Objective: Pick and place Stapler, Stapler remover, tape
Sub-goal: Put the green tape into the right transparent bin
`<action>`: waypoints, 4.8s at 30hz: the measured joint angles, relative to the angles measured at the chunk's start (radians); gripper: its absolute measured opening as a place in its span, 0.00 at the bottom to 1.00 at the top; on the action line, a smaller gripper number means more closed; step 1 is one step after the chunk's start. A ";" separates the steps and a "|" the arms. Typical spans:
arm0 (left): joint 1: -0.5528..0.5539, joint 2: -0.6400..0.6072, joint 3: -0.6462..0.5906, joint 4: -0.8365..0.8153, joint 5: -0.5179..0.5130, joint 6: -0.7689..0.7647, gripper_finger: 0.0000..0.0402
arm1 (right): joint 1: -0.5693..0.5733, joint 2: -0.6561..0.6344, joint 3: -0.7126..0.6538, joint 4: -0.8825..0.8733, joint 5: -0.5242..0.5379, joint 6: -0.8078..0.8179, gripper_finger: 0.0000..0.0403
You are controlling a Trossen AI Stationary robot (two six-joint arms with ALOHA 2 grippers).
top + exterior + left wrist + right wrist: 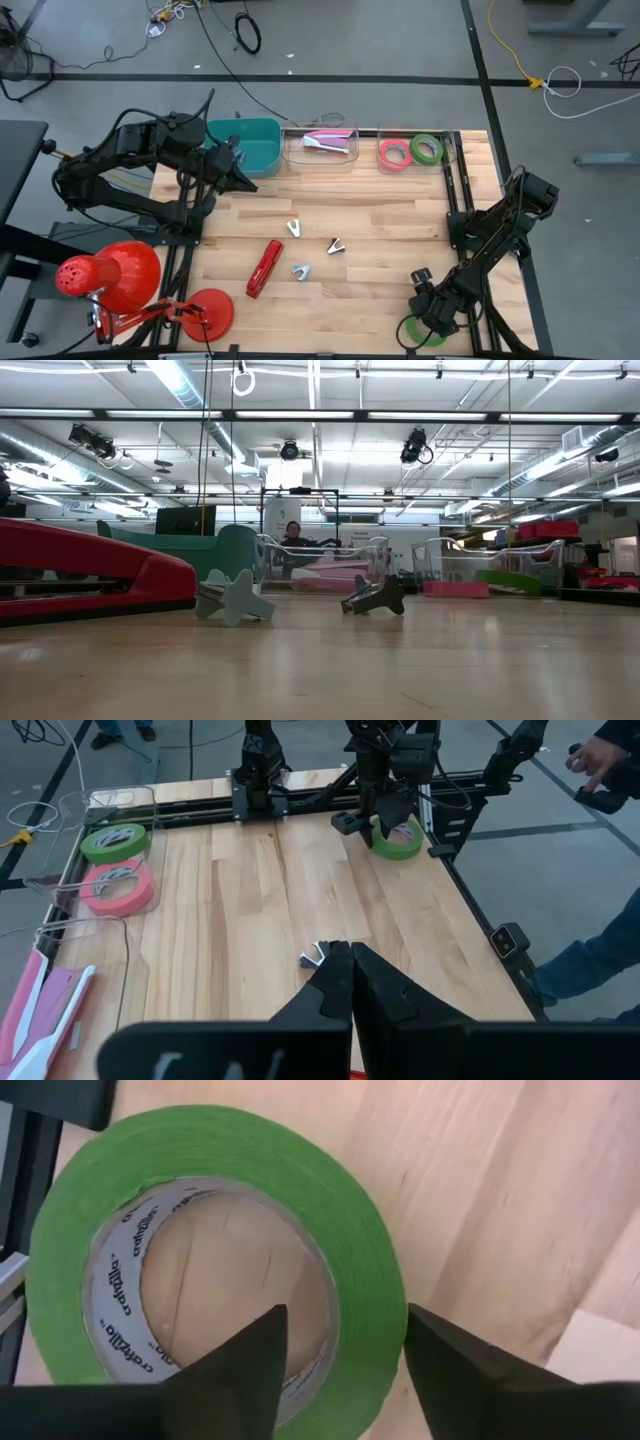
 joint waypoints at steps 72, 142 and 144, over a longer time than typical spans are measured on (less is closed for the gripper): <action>0.000 0.000 0.000 0.001 0.000 0.000 0.00 | -0.376 -0.132 0.223 0.019 0.190 -0.216 0.23; 0.061 -0.002 0.000 0.219 -0.101 -0.070 0.00 | -1.065 -0.756 0.224 -0.017 0.493 -0.504 0.21; 0.061 -0.002 0.000 0.219 -0.101 -0.058 0.00 | -1.099 -0.756 0.224 -0.034 0.501 -0.521 0.21</action>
